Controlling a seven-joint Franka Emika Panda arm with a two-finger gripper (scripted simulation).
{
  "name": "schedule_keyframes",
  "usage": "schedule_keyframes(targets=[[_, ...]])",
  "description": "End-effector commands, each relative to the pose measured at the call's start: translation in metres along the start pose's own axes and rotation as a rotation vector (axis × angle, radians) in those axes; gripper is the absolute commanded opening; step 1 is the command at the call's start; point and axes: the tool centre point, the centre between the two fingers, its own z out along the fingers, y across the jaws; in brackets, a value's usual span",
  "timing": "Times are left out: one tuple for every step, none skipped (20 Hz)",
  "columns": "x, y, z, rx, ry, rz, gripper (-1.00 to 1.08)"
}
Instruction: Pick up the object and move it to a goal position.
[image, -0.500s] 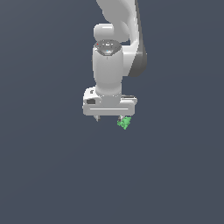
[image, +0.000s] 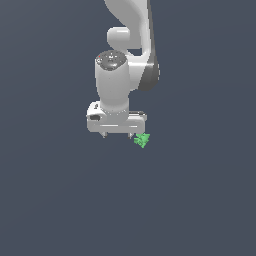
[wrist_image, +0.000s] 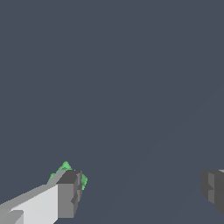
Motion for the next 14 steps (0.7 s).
schedule_keyframes(targets=[[-0.001,0.005,0.001,-0.002,-0.005,0.001,1.00],[-0.001,0.005,0.001,-0.002,-0.005,0.000,1.00],[-0.001,0.004,0.001,-0.001,-0.004,0.000,1.00],[-0.001,0.003,0.001,-0.001,-0.004,0.001,1.00],[-0.001,0.002,0.001,-0.001,-0.004,0.003,1.00],[-0.001,0.001,0.002,-0.001,-0.004,0.006,1.00],[-0.002,0.000,0.003,0.000,-0.004,0.011,1.00],[-0.003,-0.001,0.004,0.000,-0.004,0.017,1.00],[-0.004,-0.003,0.005,0.000,-0.005,0.023,1.00],[-0.005,-0.005,0.007,0.001,-0.006,0.031,1.00],[-0.006,-0.007,0.009,0.001,-0.007,0.040,1.00],[-0.008,-0.009,0.010,0.002,-0.008,0.049,1.00],[-0.009,-0.012,0.012,0.002,-0.008,0.059,1.00],[-0.011,-0.015,0.014,0.003,-0.009,0.071,1.00]])
